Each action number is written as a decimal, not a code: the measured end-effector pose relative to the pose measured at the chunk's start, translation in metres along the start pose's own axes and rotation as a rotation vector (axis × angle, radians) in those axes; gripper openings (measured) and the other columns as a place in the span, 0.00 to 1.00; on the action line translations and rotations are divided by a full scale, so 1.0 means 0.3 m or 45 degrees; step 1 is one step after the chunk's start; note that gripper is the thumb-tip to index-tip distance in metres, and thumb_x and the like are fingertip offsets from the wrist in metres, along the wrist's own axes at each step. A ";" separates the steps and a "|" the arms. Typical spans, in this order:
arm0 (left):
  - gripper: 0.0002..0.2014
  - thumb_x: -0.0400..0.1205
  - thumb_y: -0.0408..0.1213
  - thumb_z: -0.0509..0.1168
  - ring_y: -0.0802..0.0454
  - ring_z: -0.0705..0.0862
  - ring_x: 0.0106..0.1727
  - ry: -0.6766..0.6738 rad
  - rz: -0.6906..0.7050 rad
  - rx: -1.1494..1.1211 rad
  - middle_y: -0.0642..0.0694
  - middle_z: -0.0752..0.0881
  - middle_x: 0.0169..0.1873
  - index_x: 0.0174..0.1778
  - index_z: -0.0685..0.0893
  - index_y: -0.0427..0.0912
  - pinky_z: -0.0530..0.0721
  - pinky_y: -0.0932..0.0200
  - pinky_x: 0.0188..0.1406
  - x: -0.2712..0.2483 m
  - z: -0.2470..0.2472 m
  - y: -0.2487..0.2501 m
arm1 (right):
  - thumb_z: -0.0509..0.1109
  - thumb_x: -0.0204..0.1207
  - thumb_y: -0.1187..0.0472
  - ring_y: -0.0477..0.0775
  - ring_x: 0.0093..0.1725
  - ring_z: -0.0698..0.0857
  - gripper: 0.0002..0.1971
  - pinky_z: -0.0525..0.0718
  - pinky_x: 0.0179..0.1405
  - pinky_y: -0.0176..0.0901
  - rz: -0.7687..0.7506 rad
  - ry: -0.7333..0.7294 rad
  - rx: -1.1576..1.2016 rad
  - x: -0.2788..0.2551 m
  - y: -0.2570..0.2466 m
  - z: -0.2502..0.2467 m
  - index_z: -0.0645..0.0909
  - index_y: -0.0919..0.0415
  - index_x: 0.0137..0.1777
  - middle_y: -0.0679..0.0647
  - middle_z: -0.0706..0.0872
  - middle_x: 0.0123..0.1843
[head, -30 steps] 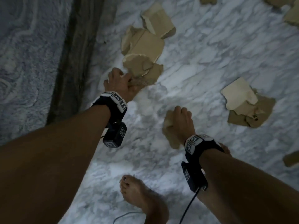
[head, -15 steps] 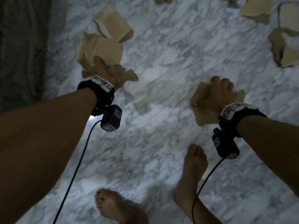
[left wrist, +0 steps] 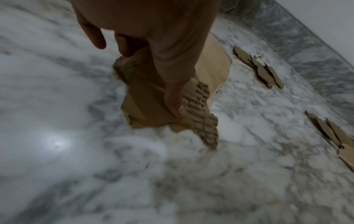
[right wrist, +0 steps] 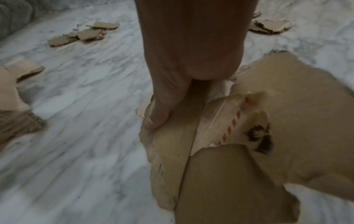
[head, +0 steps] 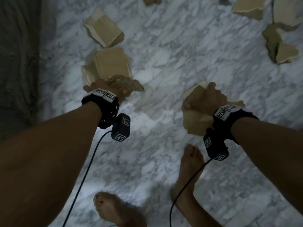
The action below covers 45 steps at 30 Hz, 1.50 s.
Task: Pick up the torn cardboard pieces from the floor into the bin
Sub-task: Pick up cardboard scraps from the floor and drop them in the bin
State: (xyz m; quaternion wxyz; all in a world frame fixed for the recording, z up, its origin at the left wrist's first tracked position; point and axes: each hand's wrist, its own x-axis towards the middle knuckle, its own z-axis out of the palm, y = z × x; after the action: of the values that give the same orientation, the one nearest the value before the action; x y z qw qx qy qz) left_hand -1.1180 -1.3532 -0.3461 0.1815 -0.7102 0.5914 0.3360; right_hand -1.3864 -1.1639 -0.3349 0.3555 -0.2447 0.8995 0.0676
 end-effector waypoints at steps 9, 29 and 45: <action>0.24 0.78 0.50 0.68 0.39 0.84 0.58 -0.190 0.363 0.134 0.41 0.85 0.56 0.63 0.80 0.37 0.81 0.50 0.55 -0.389 -0.079 0.147 | 0.56 0.86 0.54 0.70 0.63 0.80 0.22 0.75 0.64 0.61 0.031 0.145 0.224 -0.233 0.006 -0.141 0.66 0.68 0.73 0.68 0.80 0.65; 0.18 0.76 0.60 0.60 0.43 0.79 0.38 -0.570 1.080 0.240 0.43 0.81 0.43 0.43 0.72 0.47 0.73 0.55 0.35 -1.603 0.198 0.932 | 0.58 0.84 0.59 0.71 0.65 0.78 0.24 0.76 0.61 0.59 0.363 0.640 0.623 -0.743 1.008 -0.929 0.62 0.74 0.73 0.72 0.77 0.66; 0.16 0.83 0.42 0.61 0.38 0.83 0.61 -0.585 1.229 0.428 0.38 0.84 0.60 0.64 0.79 0.39 0.81 0.49 0.55 -1.992 0.676 1.246 | 0.65 0.79 0.51 0.71 0.64 0.77 0.24 0.77 0.63 0.62 0.434 0.531 0.625 -0.631 1.566 -0.988 0.71 0.71 0.65 0.70 0.76 0.66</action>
State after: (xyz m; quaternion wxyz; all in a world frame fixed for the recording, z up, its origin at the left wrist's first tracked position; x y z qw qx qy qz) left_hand -1.5754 -0.8790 -0.0241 0.2420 -0.2288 0.8401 0.4283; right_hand -1.6768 -0.7681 -0.0133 0.1963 -0.0070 0.9700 -0.1432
